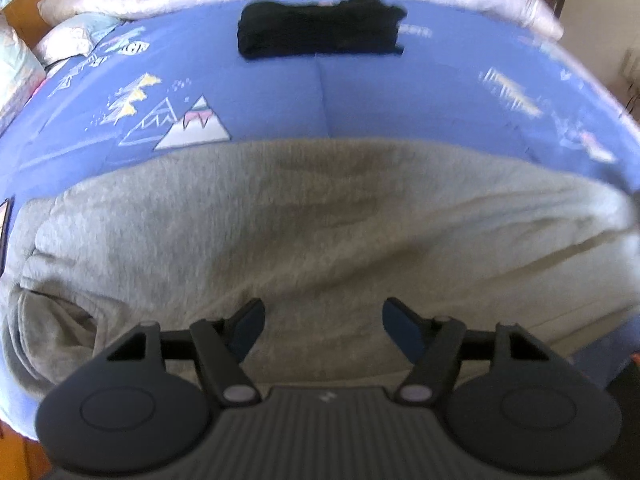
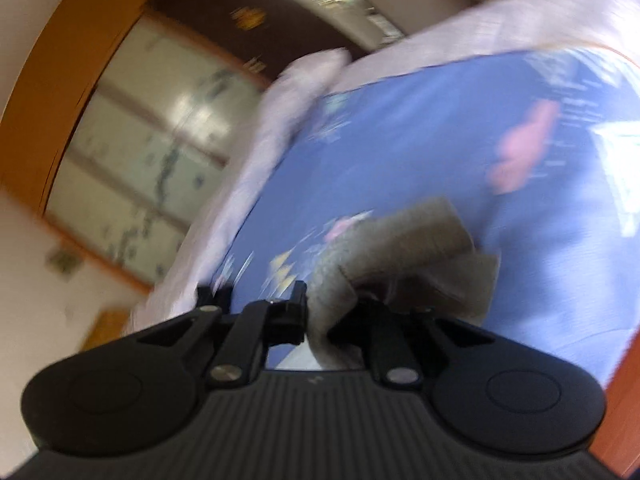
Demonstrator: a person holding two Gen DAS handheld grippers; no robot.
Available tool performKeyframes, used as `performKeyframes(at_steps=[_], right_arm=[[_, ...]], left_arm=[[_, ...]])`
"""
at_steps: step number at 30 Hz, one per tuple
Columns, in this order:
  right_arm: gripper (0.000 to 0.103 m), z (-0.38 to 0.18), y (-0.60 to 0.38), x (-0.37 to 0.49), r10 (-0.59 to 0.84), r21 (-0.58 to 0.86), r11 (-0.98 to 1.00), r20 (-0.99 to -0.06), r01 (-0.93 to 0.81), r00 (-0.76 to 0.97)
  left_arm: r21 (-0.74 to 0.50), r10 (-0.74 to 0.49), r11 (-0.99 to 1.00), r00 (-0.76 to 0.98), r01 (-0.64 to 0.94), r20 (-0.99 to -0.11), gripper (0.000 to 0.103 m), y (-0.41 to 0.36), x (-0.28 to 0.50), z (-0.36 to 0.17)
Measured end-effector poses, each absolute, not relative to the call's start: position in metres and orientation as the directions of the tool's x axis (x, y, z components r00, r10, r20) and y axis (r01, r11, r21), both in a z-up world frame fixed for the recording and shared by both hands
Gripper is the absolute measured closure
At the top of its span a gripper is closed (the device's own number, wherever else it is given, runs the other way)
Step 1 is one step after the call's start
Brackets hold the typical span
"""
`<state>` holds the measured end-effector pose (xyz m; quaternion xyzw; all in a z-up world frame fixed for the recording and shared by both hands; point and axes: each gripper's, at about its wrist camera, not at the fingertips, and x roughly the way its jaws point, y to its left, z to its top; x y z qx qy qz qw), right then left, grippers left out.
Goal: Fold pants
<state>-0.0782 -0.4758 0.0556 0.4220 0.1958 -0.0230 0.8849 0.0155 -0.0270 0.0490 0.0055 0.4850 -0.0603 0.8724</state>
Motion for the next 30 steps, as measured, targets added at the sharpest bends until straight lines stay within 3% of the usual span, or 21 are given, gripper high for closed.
performKeyframes(at_steps=[3,9,12,13,14,16,20,23,27,30], right_arm=[[0.091,0.064,-0.423,-0.064,0.207,0.687,0.716,-0.38,0.125,0.902],[0.091,0.072,-0.328,-0.037,0.352,0.566,0.822,-0.416,-0.064,0.839],[0.08,0.063,-0.288,-0.027,0.392,0.499,0.856,-0.458,-0.133,0.798],[0.064,0.058,-0.277,-0.023,0.399,0.47,0.869,-0.476,-0.158,0.784],[0.041,0.052,-0.263,-0.02,0.407,0.434,0.882,-0.501,-0.185,0.764],[0.024,0.04,-0.242,-0.017,0.401,0.338,0.909,-0.556,-0.242,0.728],[0.009,0.034,-0.204,-0.038,0.313,0.013,0.927,-0.577,-0.375,0.754],[0.007,0.021,-0.176,-0.04,0.238,-0.231,0.853,-0.624,-0.467,0.744],[0.006,0.008,-0.161,-0.061,0.207,-0.467,0.725,-0.553,-0.506,0.807],[0.002,0.003,-0.16,-0.065,0.195,-0.548,0.673,-0.518,-0.498,0.833]], left_arm=[[-0.1,-0.158,0.986,0.543,0.134,-0.825,0.036,-0.025,0.011,0.06],[-0.315,-0.367,0.93,0.498,0.188,-0.786,0.032,-0.022,0.029,0.074],[-0.38,-0.412,0.91,0.487,0.167,-0.77,0.03,-0.02,0.038,0.072],[-0.39,-0.417,0.907,0.482,0.16,-0.77,0.03,-0.021,0.04,0.071],[-0.401,-0.423,0.903,0.473,0.154,-0.772,0.03,-0.021,0.042,0.068],[-0.423,-0.443,0.894,0.447,0.151,-0.777,0.03,-0.019,0.042,0.063],[-0.435,-0.461,0.886,0.416,0.161,-0.784,0.029,-0.026,0.047,0.056],[-0.441,-0.471,0.881,0.407,0.172,-0.782,0.029,-0.03,0.053,0.055],[-0.434,-0.464,0.884,0.426,0.173,-0.777,0.028,-0.025,0.053,0.059],[-0.435,-0.458,0.887,0.424,0.156,-0.782,0.028,-0.021,0.054,0.057]])
